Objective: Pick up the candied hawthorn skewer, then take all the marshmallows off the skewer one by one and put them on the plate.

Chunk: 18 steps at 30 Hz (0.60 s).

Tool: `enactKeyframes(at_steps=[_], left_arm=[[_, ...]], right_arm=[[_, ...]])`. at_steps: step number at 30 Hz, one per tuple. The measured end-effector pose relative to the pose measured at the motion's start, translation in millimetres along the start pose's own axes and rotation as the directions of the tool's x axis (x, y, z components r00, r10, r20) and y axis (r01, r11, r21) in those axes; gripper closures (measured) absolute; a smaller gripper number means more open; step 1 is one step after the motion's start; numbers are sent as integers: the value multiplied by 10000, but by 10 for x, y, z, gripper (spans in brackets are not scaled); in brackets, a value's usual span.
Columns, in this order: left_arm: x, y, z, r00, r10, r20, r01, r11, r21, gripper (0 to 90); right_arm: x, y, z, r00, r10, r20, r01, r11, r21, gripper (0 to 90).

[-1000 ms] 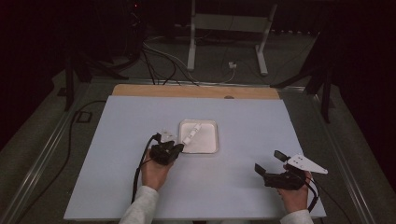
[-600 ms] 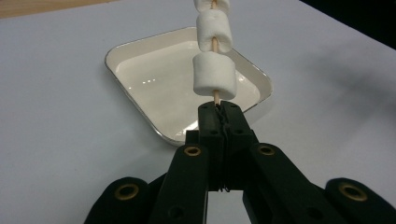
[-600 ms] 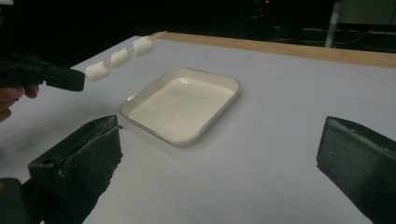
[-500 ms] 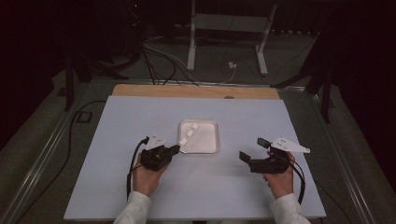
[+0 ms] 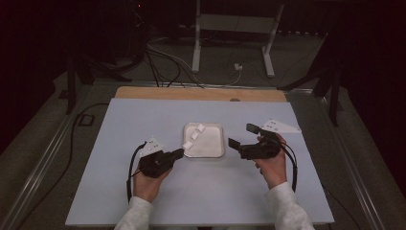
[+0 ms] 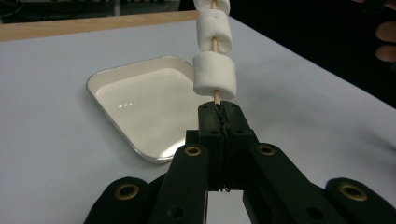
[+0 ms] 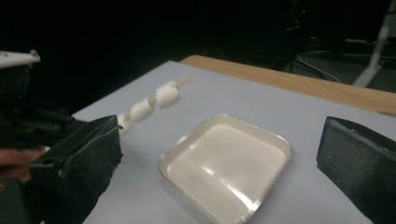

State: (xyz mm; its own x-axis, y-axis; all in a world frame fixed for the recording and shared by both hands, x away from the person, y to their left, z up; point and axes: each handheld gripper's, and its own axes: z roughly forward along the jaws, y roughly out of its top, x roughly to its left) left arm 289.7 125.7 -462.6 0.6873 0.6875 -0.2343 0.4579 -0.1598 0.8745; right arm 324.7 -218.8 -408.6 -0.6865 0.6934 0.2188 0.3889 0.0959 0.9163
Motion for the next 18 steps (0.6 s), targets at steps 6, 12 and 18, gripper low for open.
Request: enactKeyframes(at_steps=[6, 12, 18], left_arm=[[-47, -1, -7, 9991, 308, 293, -302, 9994, -189, 900], [-102, -9, 16, 9969, 498, 616, -484, 9985, -248, 900], [-130, -14, -19, 9952, 658, 723, -627, 9970, -453, 900]], right_arm=[[94, 136, 222, 9993, -112, -344, 120, 9997, 227, 0], [160, 195, 406, 9977, 20, -681, 2, 9995, 323, 0], [146, 177, 528, 9920, 595, -1111, -565, 9980, 301, 0]])
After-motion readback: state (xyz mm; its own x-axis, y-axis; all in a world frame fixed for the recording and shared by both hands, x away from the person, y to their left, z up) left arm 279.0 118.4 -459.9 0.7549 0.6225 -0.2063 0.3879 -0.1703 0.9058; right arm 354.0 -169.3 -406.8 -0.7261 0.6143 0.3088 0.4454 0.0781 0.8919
